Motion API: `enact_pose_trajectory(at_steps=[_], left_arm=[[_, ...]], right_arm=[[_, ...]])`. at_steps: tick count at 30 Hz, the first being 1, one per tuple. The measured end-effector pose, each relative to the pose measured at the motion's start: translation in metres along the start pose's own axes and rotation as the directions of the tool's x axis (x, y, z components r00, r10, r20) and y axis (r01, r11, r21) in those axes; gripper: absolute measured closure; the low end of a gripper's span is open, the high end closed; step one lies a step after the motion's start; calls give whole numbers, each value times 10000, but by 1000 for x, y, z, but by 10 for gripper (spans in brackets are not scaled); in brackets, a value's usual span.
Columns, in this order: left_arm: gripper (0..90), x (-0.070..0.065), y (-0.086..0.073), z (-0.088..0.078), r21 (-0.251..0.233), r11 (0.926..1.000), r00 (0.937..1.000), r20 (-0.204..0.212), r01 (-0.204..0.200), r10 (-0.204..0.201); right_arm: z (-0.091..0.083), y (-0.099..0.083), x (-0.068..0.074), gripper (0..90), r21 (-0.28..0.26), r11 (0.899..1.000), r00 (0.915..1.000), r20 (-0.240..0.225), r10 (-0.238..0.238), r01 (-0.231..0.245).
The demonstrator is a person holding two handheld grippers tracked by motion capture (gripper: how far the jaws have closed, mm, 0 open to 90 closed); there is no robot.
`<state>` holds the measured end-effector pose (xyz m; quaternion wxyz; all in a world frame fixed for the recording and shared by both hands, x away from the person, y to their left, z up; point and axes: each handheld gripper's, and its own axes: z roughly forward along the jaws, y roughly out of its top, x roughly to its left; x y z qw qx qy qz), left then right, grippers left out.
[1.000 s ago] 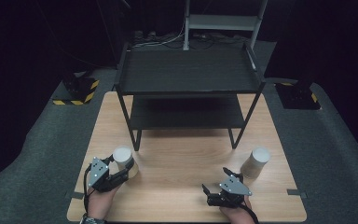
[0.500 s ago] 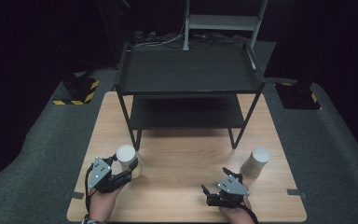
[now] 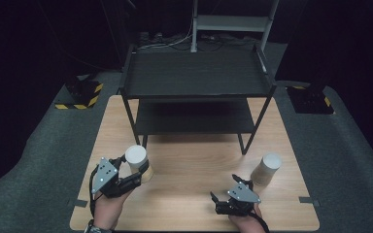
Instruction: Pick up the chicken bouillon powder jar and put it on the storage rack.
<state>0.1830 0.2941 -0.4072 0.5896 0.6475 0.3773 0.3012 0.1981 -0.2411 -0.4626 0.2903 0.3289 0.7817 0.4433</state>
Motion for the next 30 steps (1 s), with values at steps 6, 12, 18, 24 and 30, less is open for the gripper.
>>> enact_pose_trajectory(at_steps=[6,12,18,24,30], left_arm=[[341,-1,13,3,-143,9999,9999,136,-72,74],[341,-1,23,5,-265,9995,9997,198,-148,153],[341,-2,35,9,-407,9990,9993,314,-205,218],[341,-2,44,12,-508,9986,9988,453,-166,189],[341,-3,57,16,-651,9975,9978,585,-265,304]], right_arm=[[1,1,1,0,64,10000,10000,34,-56,56],[0,1,0,0,67,10000,10000,21,-15,15],[0,1,-1,0,53,10000,10000,1,28,-28],[0,1,-1,0,47,10000,10000,-3,19,-19],[0,1,-1,0,41,10000,10000,-7,34,-34]])
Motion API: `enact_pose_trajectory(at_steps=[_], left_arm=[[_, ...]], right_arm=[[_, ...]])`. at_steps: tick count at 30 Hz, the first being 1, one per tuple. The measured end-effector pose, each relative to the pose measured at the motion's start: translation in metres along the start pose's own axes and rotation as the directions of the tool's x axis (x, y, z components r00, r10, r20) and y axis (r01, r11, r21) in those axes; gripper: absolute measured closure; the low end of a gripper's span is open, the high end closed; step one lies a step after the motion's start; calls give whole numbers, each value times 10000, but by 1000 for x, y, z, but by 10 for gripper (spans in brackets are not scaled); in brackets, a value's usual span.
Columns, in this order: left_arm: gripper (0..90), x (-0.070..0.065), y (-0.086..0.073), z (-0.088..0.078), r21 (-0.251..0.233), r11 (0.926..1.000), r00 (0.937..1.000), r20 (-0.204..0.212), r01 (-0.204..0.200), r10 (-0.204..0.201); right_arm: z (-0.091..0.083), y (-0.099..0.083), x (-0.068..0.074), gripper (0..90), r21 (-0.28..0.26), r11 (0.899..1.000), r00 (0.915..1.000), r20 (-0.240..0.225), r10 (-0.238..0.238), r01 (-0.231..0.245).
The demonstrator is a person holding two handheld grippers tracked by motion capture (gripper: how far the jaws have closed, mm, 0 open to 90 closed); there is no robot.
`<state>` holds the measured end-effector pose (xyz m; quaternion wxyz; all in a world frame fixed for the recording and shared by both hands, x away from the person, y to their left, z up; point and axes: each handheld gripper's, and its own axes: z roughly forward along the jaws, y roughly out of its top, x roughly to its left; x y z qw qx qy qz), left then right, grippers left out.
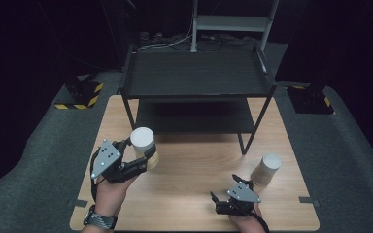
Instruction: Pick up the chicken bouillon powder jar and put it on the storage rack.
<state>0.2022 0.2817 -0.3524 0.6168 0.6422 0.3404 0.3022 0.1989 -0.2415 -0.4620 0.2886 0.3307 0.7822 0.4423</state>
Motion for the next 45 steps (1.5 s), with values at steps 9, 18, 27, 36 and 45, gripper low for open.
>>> enact_pose_trajectory(at_steps=[9,18,27,36,45], left_arm=[[340,1,17,6,-239,9997,9999,151,40,-36],[340,2,33,12,-458,9989,9997,239,69,-58],[340,3,49,18,-617,9981,9997,257,12,3],[340,5,68,25,-845,9964,9996,263,-72,95],[340,6,84,32,-1008,9949,9997,212,-103,125]], right_arm=[[0,0,-1,0,-8,10000,10000,-11,41,-41],[0,0,-1,0,-18,10000,10000,-25,88,-88],[0,0,-2,0,-15,9999,9999,-18,134,-134],[0,-1,-2,0,-26,9998,9998,-21,172,-172],[0,-1,-2,0,-39,9998,9998,-32,203,-204]])
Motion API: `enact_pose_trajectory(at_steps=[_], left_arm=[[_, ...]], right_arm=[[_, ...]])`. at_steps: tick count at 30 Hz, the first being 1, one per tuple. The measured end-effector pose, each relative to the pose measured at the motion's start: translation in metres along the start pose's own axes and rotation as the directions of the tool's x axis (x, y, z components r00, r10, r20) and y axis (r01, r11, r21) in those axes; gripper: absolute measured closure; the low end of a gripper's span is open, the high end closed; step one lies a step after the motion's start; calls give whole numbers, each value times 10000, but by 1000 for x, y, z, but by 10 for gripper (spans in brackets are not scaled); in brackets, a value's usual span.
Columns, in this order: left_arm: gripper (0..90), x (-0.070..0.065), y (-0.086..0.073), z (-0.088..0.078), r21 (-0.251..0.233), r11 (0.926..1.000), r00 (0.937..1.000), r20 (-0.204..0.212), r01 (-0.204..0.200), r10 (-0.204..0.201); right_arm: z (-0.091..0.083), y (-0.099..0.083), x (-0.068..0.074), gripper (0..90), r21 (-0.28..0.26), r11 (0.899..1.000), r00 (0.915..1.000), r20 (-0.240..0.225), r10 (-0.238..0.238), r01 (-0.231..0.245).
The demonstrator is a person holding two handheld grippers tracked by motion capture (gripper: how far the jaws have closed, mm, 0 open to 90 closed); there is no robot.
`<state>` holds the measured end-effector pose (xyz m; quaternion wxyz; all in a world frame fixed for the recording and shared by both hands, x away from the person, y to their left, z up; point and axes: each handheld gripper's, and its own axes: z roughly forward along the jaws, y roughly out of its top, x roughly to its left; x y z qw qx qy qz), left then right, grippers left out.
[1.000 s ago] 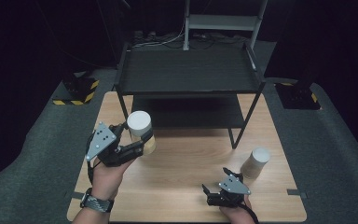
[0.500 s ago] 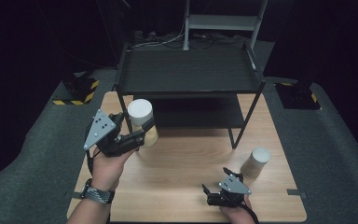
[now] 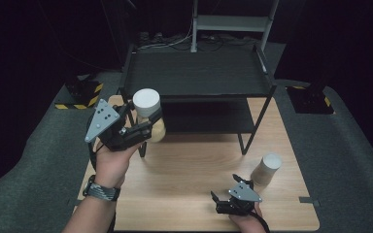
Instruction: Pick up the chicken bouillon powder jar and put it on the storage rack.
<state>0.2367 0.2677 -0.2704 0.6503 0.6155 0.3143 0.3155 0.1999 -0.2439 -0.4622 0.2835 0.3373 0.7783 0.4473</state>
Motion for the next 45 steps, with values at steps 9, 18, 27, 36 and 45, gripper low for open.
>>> enact_pose_trajectory(at_steps=[9,18,27,36,45], left_arm=[[340,1,16,12,-122,9999,10000,-15,-77,77],[340,3,28,26,-273,9996,9999,-103,-116,114],[339,4,40,43,-335,9993,9998,-116,-181,177],[339,9,52,59,-280,9993,9994,-241,-241,235],[339,14,58,78,-221,9994,9989,-368,-282,274]], right_arm=[[0,0,0,0,-1,10000,10000,-9,23,-23],[0,0,0,0,-7,10000,10000,-23,25,-25],[0,0,-1,0,-5,10000,10000,-38,71,-71],[-1,-1,-1,0,-61,10000,10000,-68,31,-32],[-1,-1,-2,0,-65,9999,9999,-77,117,-118]])
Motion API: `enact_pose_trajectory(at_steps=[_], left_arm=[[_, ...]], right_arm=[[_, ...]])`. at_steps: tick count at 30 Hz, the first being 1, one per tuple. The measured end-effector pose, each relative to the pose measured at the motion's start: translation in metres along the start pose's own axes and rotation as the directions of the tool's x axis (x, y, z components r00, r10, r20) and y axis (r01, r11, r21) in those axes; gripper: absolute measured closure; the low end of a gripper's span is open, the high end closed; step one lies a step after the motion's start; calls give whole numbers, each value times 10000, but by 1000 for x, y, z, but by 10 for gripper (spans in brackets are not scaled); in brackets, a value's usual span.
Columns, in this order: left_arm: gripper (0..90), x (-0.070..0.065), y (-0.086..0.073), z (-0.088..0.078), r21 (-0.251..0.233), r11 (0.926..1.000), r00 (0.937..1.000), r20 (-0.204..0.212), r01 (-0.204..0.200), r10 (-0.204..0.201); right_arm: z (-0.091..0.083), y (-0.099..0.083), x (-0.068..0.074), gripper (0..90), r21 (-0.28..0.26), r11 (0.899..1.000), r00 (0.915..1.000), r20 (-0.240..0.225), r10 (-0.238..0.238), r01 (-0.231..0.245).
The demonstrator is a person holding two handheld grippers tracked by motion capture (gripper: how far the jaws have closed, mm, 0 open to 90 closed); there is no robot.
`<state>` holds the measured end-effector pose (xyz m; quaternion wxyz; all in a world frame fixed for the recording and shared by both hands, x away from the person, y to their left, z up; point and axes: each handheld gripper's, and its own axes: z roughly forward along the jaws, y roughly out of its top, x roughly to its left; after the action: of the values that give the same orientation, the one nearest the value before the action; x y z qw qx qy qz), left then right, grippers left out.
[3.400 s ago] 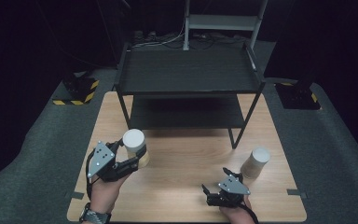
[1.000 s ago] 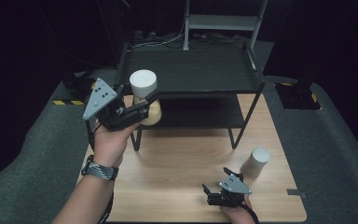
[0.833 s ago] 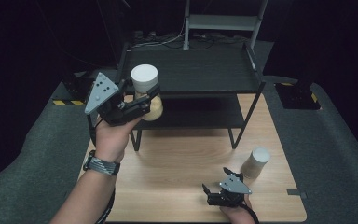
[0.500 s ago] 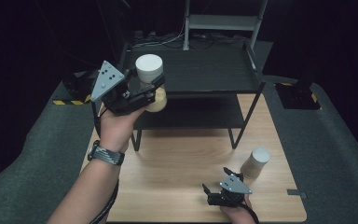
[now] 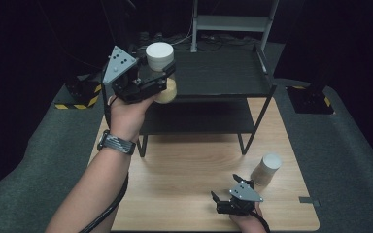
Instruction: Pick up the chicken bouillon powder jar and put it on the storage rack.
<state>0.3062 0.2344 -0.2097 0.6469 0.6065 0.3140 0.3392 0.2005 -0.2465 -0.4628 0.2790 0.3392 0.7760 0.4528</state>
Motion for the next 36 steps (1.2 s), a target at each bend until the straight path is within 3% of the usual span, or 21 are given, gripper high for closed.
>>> enact_pose_trajectory(at_steps=[22,36], left_arm=[[339,6,-5,37,-17,9999,9983,-554,158,-159],[339,4,-7,45,-18,10000,9983,-575,67,-68]], right_arm=[[0,-1,-1,0,-46,10000,10000,-55,20,-20],[-1,-2,-2,0,-86,10000,9999,-101,49,-49]])
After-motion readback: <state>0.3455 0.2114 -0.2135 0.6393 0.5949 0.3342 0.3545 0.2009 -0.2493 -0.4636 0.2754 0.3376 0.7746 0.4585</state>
